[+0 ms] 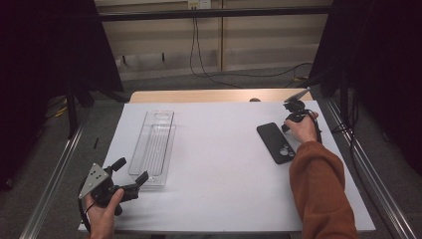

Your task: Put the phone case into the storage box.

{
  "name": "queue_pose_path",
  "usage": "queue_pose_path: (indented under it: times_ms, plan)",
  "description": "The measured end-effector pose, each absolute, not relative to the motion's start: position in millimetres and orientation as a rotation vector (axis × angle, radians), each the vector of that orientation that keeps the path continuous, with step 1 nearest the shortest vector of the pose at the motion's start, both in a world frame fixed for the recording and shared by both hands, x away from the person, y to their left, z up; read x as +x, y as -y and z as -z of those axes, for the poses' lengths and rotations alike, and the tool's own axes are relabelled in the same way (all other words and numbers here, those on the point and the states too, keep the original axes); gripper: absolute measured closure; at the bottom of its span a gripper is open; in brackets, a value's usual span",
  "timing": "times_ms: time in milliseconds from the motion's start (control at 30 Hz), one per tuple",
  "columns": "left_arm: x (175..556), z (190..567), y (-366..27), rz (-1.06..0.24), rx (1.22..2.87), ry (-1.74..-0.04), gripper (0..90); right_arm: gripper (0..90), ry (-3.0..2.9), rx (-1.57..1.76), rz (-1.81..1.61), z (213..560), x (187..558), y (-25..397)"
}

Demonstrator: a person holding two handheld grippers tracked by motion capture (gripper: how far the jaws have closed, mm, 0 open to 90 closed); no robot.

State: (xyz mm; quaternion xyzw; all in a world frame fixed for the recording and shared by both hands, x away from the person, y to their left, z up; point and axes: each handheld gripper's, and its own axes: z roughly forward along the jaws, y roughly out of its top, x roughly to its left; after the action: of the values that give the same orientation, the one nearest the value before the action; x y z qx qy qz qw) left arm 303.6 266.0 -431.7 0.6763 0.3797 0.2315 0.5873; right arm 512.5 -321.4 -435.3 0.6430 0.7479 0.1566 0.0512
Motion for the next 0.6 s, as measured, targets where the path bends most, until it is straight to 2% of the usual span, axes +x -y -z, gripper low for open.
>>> queue_pose_path:
  times_ms: [600]
  plan:
    - [303.7,431.6,-265.8,-0.543,1.592,-0.88,2.2,90.0,-2.293,1.903,-0.462,435.9,513.0,313.2]
